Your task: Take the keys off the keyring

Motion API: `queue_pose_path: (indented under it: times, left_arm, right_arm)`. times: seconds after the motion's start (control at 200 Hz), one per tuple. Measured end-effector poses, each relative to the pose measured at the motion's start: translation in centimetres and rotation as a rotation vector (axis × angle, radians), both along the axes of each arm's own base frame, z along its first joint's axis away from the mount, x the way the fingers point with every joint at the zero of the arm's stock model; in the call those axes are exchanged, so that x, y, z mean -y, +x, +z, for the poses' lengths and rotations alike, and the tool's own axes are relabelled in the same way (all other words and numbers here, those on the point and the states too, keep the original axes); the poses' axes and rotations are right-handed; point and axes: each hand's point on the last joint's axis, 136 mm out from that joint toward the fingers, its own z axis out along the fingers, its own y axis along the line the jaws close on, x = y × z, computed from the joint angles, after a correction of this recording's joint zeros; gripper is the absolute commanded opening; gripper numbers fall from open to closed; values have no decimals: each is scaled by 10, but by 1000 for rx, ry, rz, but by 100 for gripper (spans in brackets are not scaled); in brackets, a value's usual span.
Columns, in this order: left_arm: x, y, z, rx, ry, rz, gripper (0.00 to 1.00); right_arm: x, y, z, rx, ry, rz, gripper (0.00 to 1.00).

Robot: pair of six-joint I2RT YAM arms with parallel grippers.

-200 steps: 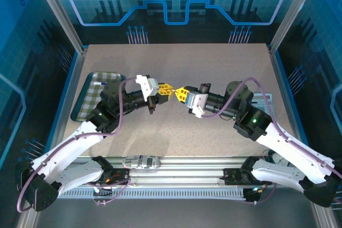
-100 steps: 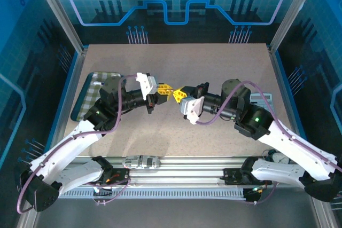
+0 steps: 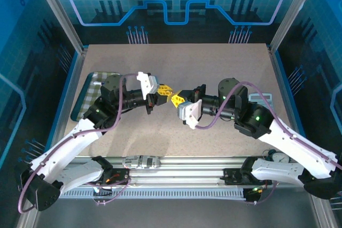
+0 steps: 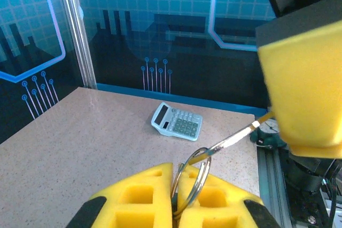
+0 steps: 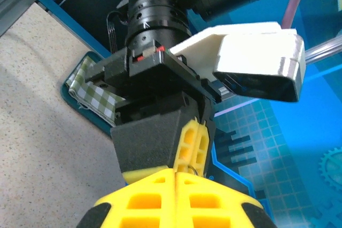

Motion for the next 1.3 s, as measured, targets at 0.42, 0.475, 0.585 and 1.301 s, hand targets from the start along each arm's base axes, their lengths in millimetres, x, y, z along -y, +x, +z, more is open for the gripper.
queue_pose_path:
  times: [0.42,0.475,0.585,1.301]
  left_arm:
    - [-15,19,7,5,-22,102,0]
    - [-21,26,9,11,-23,143,0]
    - [-25,30,9,13,-18,172,0]
    - [-7,41,-9,-94,192,68,0]
  right_arm:
    - [-7,7,-8,-118,46,-52,0]
    - [-9,9,-14,-158,49,-64,0]
    - [-8,21,-30,-245,76,-113,25]
    - [32,108,-17,-1028,540,-148,39]
